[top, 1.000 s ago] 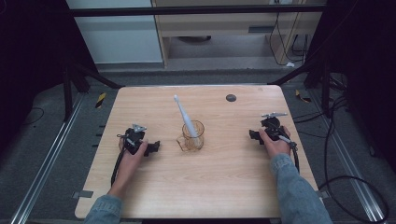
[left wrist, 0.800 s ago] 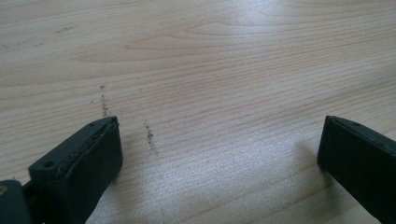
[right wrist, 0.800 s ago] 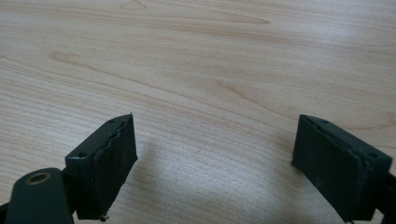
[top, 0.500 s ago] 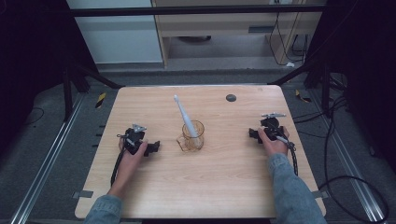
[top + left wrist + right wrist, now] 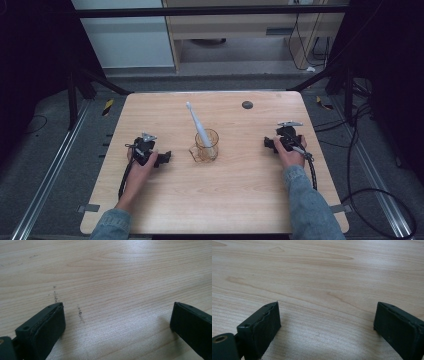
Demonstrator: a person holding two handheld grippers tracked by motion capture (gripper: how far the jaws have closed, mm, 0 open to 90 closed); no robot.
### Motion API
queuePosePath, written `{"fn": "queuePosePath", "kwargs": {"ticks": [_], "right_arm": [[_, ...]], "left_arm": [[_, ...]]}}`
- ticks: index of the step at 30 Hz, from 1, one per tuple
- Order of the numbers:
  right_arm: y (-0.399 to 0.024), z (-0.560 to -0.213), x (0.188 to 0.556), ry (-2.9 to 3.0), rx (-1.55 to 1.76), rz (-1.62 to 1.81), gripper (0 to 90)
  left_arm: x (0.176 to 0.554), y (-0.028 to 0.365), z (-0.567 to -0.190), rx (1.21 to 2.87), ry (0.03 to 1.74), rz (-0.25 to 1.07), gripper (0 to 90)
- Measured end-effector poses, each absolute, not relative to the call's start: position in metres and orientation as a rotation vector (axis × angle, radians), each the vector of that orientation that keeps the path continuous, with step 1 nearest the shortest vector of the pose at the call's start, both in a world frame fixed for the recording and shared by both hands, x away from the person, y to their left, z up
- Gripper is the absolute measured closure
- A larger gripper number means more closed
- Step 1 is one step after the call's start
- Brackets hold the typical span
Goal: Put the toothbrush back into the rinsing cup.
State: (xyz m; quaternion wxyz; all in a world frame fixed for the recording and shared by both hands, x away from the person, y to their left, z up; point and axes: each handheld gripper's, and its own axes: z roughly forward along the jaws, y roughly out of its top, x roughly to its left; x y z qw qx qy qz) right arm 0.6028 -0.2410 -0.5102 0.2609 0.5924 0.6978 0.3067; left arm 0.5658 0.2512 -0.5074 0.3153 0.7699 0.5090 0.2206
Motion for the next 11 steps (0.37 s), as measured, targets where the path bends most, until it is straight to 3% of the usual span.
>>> {"fn": "queuePosePath", "kwargs": {"ticks": [11], "right_arm": [[-0.2365, -0.5109, 0.6012, 1.848, 1.666, 0.796, 0.2]], "left_arm": [[0.5650, 0.2517, -0.5074, 2.032, 1.337, 0.582, 0.0]]}}
